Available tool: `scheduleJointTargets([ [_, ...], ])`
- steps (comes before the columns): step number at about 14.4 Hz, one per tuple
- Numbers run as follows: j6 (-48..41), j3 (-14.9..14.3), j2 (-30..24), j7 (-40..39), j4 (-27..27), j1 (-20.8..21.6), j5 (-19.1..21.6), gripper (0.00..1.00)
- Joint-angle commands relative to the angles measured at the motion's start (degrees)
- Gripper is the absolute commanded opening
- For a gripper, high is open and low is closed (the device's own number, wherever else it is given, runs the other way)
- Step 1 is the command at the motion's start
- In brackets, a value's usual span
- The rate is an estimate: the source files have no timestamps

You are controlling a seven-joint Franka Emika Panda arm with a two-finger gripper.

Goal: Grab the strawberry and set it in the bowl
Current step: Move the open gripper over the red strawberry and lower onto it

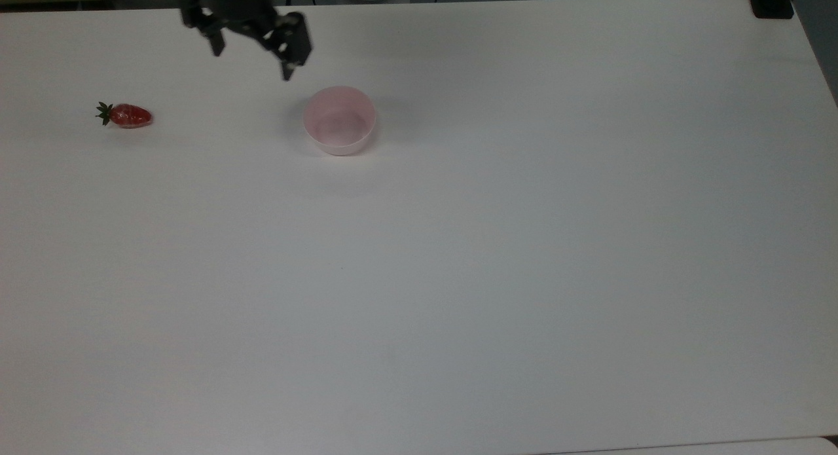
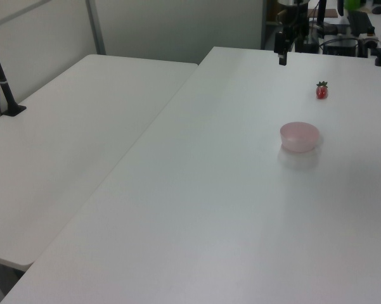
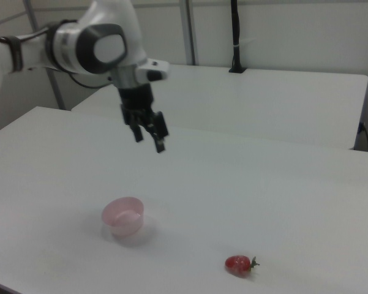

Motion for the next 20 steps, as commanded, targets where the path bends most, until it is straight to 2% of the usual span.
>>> scheduleJointTargets([
  [1, 5.1, -7.7, 3.8, 2.0, -0.1, 0.1, -0.2, 1.0],
  [3, 6.5, -10.1, 3.7, 3.3, -1.1, -1.4, 0.8, 1.0],
  [5, 11.4, -11.7, 3.3, 8.3, -4.9, -3.6, 1.9, 1.0],
  [7, 15.1, -14.4, 3.0, 12.7, -7.5, -4.0, 3.0, 1.0],
  [9, 18.2, -16.9, 3.8, 12.9, -10.8, -4.1, 5.0, 1.0],
  [11, 29.1, -17.1, 3.8, 12.8, -15.7, -5.1, 5.1, 1.0],
  [14, 31.8, -17.3, 6.1, 12.4, -17.3, -6.7, 5.1, 1.0],
  [18, 41.6, -17.3, 9.3, 12.2, -22.7, -8.4, 5.3, 0.97],
  [20, 42.1, -17.3, 10.8, 11.2, -22.7, -8.7, 5.3, 0.95],
])
